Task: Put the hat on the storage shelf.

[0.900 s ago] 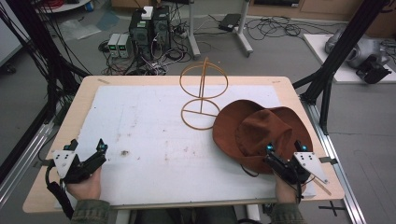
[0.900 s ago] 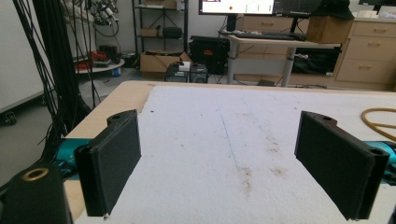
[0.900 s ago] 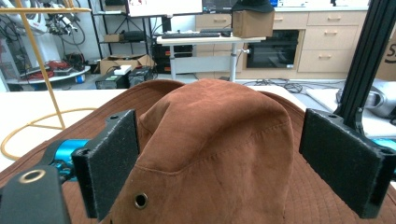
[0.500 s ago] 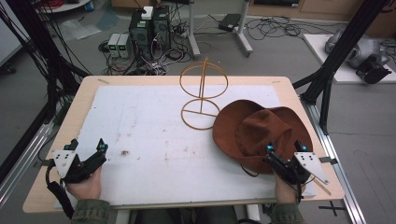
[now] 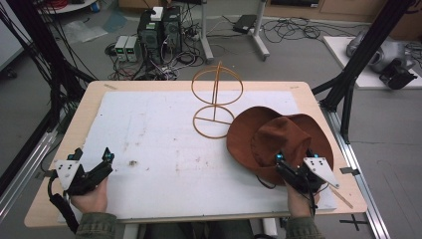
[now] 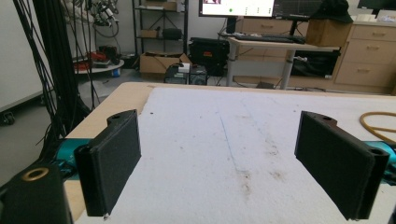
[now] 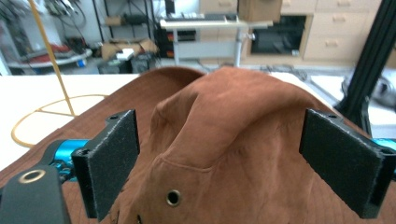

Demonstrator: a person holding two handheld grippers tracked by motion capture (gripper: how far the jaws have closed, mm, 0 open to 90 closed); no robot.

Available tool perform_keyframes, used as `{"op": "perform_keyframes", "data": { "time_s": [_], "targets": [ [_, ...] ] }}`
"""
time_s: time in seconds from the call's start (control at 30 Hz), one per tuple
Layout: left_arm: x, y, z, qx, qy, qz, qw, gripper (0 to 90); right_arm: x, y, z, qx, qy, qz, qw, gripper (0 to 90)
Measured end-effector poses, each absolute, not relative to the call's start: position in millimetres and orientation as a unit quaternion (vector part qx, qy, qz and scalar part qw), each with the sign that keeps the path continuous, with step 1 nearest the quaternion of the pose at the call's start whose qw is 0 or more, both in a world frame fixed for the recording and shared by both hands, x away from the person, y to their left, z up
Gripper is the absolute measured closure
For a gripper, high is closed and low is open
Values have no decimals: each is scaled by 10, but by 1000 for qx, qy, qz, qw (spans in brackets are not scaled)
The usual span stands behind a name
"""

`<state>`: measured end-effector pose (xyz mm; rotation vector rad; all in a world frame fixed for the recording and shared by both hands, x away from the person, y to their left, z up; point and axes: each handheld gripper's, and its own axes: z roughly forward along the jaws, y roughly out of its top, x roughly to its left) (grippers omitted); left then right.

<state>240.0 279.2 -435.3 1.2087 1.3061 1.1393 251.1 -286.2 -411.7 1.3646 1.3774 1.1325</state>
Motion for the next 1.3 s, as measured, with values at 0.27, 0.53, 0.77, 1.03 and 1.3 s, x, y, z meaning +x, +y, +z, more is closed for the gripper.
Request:
{"op": "perform_keyframes", "data": {
  "time_s": [0.27, 0.53, 0.77, 1.03, 1.3],
  "targets": [
    [2386, 2819, -4349, 490, 542, 468, 497, 147, 2672, -2691, -4191, 595, 570, 403, 398, 114],
    [2398, 2824, -4352, 488, 543, 464, 502, 147, 2787, -2595, -4239, 628, 541, 366, 422, 135],
    [2400, 2820, -4350, 489, 541, 463, 504, 148, 2787, -2567, -4252, 609, 540, 373, 446, 490],
    [2399, 2820, -4349, 489, 538, 462, 508, 149, 2793, -2548, -4295, 600, 552, 364, 450, 875],
    [2402, 2817, -4350, 491, 535, 463, 508, 150, 2773, -2513, -4299, 591, 555, 359, 462, 883]
  ]
}}
